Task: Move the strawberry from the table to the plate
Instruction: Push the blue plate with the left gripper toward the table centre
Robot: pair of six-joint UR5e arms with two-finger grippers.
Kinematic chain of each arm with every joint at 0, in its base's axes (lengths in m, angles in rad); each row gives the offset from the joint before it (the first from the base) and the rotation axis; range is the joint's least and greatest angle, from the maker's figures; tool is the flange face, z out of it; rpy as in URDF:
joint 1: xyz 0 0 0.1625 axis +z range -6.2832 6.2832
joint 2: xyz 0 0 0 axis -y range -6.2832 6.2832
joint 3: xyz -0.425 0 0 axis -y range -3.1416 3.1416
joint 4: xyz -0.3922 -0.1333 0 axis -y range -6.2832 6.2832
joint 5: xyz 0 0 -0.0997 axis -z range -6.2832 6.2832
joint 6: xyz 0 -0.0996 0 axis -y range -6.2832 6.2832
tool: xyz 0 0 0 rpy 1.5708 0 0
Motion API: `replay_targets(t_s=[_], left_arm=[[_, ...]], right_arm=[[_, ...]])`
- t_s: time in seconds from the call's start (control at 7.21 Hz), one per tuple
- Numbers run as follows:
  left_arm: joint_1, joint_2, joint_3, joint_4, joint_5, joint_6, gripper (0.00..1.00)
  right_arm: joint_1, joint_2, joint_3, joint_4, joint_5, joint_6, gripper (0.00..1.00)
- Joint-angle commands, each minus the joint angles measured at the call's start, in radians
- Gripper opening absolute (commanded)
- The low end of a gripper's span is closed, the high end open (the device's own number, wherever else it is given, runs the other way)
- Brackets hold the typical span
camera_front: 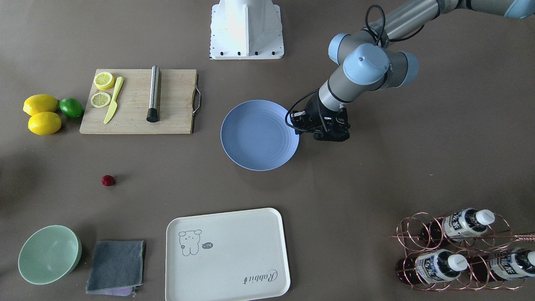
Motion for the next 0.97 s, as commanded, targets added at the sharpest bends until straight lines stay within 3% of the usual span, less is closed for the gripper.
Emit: replay_targets(t_s=[0.0,0.14,0.28,0.42,0.55,0.69,0.83], left_arm=[[0.041,-0.026,0.032,0.002,0.054,-0.021,0.00],[0.041,-0.026,0.032,0.002,0.054,-0.024,0.00],[0.041,-0.026,0.032,0.002,0.054,-0.024,0.26],[0.046,-0.023,0.032,0.002,0.054,-0.024,0.68],[0.043,-0.020,0.024,0.004,0.054,-0.024,0.76],[0.017,-0.018,0.010,0.012,0.047,-0.026,0.75],[-0.017,0.008,-0.026,0.016,0.045,-0.024,0.75]], right_arm=[[-0.015,-0.004,-0.003,0.030,0.023,-0.005,1.00],[-0.020,-0.006,-0.003,0.057,0.025,-0.005,1.00],[-0.023,-0.009,-0.006,0.057,0.045,-0.001,1.00],[-0.028,-0.010,-0.004,0.065,0.051,-0.002,1.00],[-0.034,-0.007,-0.004,0.082,0.053,0.007,1.00],[-0.066,0.011,0.000,0.082,0.066,0.058,1.00],[-0.121,0.092,0.005,0.085,0.071,0.226,0.99]])
